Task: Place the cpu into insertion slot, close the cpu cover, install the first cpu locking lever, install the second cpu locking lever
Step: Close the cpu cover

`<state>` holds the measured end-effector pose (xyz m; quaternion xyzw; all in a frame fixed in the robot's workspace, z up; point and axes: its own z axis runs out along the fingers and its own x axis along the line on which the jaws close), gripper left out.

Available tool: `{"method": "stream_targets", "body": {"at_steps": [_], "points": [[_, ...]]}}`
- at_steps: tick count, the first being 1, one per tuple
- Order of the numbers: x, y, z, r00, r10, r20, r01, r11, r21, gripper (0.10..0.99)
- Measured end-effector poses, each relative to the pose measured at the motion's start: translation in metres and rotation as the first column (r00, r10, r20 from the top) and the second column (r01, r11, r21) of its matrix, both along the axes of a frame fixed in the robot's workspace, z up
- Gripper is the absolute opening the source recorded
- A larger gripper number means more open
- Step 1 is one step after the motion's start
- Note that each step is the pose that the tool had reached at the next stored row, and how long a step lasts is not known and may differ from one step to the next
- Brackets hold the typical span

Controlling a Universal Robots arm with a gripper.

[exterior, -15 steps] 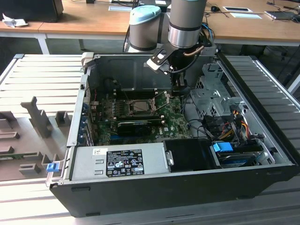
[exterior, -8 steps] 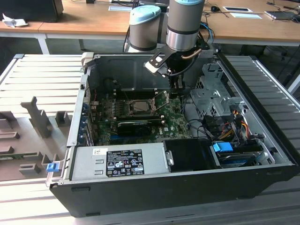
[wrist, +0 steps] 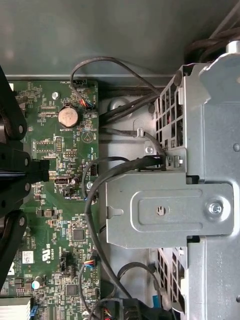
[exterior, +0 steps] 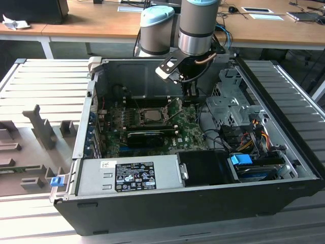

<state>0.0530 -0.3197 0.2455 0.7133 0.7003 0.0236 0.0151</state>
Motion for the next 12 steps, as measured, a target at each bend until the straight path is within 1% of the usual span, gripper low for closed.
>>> {"method": "stream_targets", "body": {"at_steps": [3,12], "points": [[-0.0019,0.0000,0.0000,1.0000,0.000,0.0000,0.000,1.0000,0.000,0.106],[-0.0113,0.0000,0.0000,1.0000,0.000,0.0000,0.000,1.0000,0.000,0.106]]}}
